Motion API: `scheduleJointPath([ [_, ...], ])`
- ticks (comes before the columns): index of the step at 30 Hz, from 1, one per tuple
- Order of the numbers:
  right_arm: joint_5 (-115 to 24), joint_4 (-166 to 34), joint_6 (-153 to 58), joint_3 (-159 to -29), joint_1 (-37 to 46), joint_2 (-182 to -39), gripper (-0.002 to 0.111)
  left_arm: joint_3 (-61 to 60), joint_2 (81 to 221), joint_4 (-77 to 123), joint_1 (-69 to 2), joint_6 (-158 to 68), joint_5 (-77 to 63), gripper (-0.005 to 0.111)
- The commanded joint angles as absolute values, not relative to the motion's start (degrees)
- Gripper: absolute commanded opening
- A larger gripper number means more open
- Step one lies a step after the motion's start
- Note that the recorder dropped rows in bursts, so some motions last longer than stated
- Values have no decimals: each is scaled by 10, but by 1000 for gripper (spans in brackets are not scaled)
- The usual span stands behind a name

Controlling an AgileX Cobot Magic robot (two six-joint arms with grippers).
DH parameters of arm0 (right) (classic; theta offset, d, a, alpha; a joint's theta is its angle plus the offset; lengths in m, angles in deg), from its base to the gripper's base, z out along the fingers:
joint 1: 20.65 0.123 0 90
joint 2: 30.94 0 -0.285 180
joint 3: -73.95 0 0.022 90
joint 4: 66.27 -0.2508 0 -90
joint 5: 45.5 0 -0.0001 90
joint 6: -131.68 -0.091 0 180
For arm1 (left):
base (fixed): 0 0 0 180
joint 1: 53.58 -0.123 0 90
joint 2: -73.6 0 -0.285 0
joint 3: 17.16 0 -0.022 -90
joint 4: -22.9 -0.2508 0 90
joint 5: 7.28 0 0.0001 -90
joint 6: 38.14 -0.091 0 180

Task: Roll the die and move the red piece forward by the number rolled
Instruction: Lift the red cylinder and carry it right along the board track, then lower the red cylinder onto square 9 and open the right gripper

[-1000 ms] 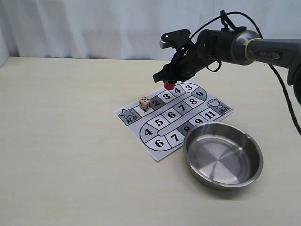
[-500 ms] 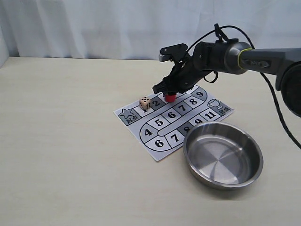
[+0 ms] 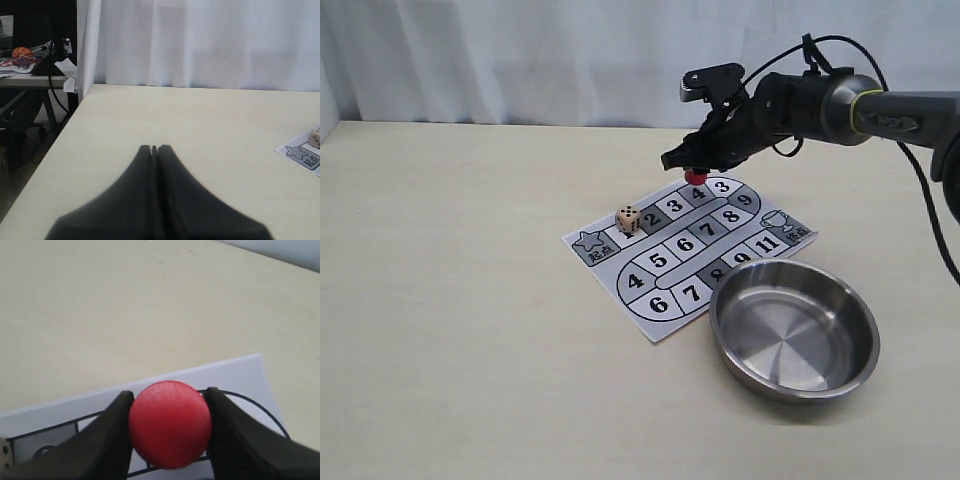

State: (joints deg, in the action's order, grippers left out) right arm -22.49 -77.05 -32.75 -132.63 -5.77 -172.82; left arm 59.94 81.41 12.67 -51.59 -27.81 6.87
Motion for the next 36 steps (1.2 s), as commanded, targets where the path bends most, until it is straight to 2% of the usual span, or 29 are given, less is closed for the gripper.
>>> scheduleJointPath([
  [1,-230,-769,-327,-1327,-67,-1749,4,601,814,129,-516,-276,61,0],
  [10,-200,-769,-327,-1327,-67,-1760,4,601,814,129,-516,-276,61,0],
  [18,-218,-769,-333,-1327,-94,-1702,4,601,814,129,-516,-276,61,0],
  [26,-221,-769,-338,-1326,-106,-1770,5,601,814,129,-516,-276,61,0],
  [33,-233,-774,-341,-1326,-106,-1770,34,601,814,129,-516,-276,61,0],
  [36,-239,-774,-342,-1326,-106,-1770,37,601,814,129,-516,-276,61,0],
])
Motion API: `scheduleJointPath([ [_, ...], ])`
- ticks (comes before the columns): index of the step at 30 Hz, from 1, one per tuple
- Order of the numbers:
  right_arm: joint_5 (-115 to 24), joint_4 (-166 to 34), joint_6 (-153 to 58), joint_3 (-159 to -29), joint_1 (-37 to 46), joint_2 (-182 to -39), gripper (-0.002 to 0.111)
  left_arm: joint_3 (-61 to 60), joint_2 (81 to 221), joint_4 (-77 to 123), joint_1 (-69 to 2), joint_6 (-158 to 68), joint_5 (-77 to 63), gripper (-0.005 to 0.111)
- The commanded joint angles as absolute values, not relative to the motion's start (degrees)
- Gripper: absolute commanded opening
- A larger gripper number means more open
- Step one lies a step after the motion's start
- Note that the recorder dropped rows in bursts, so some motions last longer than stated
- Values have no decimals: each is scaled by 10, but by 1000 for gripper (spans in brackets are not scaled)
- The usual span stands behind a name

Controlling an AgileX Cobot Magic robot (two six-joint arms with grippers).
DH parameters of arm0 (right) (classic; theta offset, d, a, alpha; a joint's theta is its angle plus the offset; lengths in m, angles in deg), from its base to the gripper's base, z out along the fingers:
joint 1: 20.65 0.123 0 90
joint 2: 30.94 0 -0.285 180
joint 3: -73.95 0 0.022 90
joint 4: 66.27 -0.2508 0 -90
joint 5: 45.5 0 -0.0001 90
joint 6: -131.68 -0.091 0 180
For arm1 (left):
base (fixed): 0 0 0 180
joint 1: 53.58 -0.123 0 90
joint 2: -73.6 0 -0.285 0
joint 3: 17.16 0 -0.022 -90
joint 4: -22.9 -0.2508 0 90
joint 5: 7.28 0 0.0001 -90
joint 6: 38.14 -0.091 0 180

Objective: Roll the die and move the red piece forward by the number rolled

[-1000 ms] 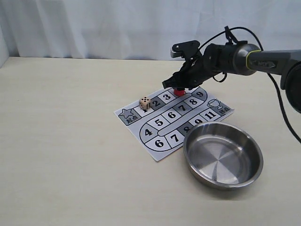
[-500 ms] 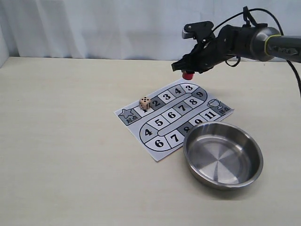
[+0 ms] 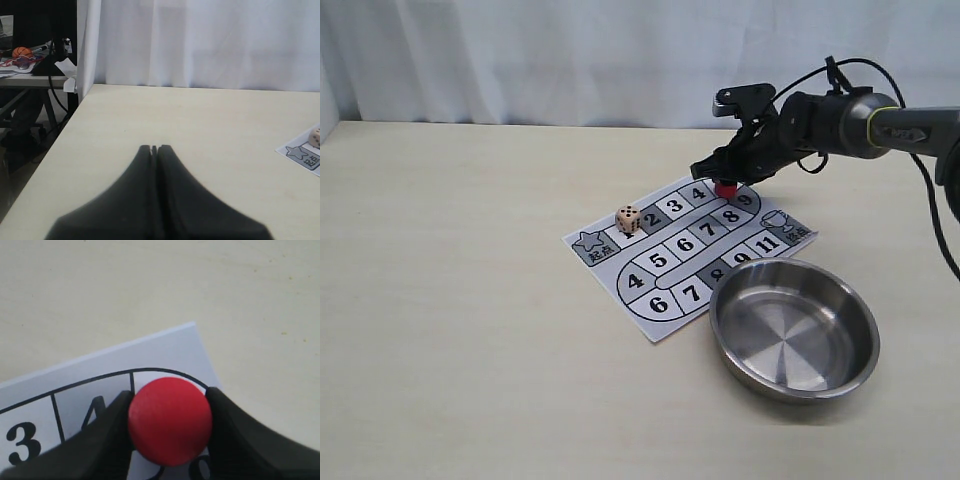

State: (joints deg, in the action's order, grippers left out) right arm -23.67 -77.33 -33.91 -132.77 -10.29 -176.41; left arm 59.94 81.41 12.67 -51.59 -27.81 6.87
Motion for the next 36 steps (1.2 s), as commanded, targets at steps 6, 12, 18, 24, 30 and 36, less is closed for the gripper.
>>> scheduleJointPath([
  [6,-244,-774,-342,-1326,-106,-1770,37,601,814,129,-516,-276,61,0],
  [12,-248,-793,-342,-1327,-106,-1770,47,601,814,129,-516,-276,61,0],
  [18,-237,-793,-342,-1351,-106,-1765,77,601,814,129,-516,-276,61,0],
  [24,-223,-793,-364,-1361,-106,-1738,77,601,814,129,-516,-276,61,0],
  [30,-175,-793,-372,-1361,-106,-1704,54,601,814,129,-516,-276,61,0],
  [36,-66,-775,-372,-1361,-106,-1666,5,601,814,129,-516,-276,61,0],
])
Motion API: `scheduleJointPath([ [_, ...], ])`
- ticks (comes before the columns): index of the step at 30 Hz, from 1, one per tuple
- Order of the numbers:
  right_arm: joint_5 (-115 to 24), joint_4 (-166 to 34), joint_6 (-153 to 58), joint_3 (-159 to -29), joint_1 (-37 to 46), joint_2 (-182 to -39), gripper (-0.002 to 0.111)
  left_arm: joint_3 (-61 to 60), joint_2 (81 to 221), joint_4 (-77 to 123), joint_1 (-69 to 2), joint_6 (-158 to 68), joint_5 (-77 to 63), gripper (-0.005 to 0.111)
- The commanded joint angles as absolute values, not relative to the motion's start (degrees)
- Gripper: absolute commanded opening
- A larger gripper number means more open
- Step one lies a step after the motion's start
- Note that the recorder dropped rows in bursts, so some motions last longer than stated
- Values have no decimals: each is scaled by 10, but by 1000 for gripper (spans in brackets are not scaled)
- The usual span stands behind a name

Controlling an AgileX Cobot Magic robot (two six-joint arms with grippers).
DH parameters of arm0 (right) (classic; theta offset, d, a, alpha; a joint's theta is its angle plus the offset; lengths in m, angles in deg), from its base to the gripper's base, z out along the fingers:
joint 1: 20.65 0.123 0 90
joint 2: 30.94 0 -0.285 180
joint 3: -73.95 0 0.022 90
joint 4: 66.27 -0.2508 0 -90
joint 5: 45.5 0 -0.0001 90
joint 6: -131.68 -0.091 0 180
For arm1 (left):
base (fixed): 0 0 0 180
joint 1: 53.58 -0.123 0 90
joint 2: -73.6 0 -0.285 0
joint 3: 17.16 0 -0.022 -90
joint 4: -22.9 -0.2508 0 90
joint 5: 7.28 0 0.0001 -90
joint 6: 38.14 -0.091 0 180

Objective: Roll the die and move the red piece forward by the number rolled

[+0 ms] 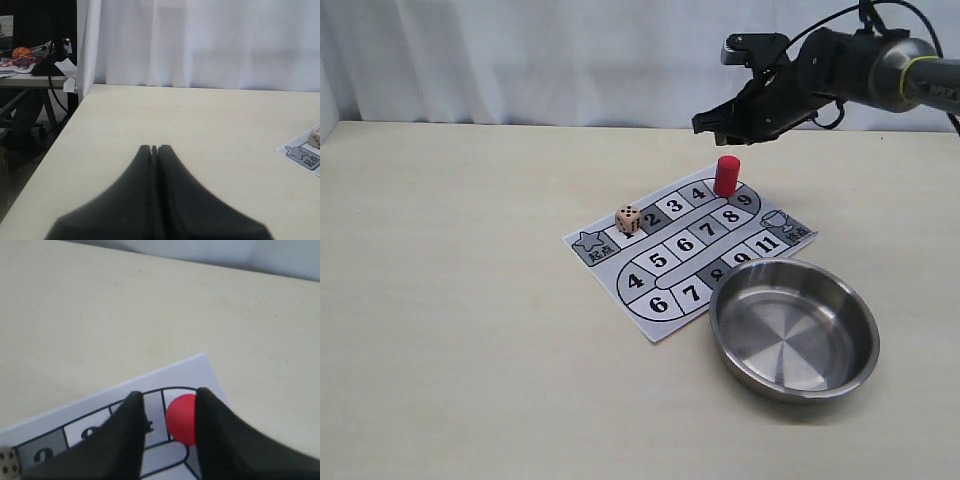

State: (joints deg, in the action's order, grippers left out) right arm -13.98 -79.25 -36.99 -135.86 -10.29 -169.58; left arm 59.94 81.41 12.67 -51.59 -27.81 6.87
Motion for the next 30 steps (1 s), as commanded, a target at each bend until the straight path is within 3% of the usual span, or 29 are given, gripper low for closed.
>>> scheduleJointPath([
  [1,-53,-769,-372,-1361,-106,-1659,4,601,814,129,-516,-276,61,0],
  [14,154,-743,-419,-1360,-159,-1607,4,601,814,129,-516,-276,61,0],
  [30,132,-689,-415,-1210,-248,-1509,4,601,814,129,-516,-276,61,0],
])
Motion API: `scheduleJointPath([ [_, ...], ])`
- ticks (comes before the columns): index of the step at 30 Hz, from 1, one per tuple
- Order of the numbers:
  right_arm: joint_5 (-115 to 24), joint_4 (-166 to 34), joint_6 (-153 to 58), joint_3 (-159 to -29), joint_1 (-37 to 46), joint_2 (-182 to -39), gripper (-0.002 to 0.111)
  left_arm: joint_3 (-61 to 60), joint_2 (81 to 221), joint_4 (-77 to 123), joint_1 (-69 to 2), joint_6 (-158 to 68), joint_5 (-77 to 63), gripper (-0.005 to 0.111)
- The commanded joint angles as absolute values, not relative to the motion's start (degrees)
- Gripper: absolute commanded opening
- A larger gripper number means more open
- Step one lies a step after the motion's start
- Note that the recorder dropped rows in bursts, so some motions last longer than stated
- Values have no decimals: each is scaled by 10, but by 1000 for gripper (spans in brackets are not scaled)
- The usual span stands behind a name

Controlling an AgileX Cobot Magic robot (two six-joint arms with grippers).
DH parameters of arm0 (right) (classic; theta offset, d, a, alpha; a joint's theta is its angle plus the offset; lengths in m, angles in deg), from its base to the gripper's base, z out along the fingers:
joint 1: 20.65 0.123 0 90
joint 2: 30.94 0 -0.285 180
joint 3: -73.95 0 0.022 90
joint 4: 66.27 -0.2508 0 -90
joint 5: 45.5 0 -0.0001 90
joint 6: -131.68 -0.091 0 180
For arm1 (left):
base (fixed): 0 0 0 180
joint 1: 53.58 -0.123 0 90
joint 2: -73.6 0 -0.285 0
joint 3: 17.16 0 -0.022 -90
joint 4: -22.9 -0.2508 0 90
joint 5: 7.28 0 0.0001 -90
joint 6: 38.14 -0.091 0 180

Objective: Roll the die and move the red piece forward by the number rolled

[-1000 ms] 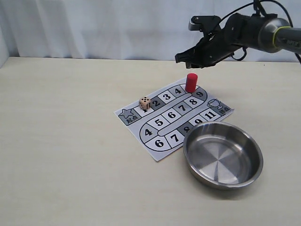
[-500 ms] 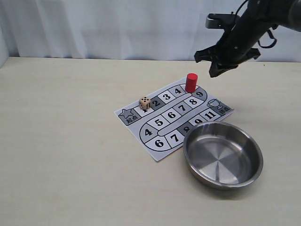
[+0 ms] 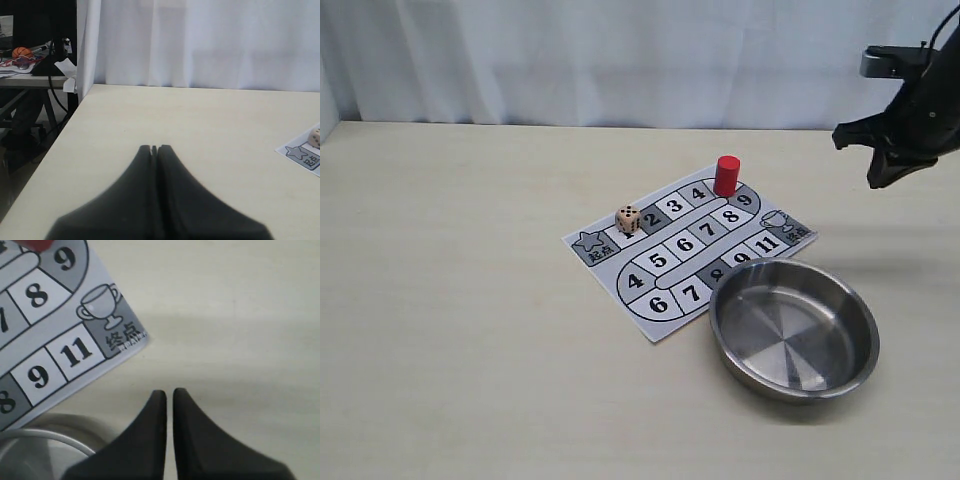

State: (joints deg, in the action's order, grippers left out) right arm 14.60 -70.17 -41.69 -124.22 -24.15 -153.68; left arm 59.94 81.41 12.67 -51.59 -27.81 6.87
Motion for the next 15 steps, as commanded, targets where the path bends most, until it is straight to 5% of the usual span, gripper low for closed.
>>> scheduleJointPath([
  [1,129,-682,-415,-1203,-248,-1502,4,601,814,129,-516,-276,61,0],
  [15,131,-682,-422,-1112,-248,-1287,4,601,814,129,-516,-276,62,0],
])
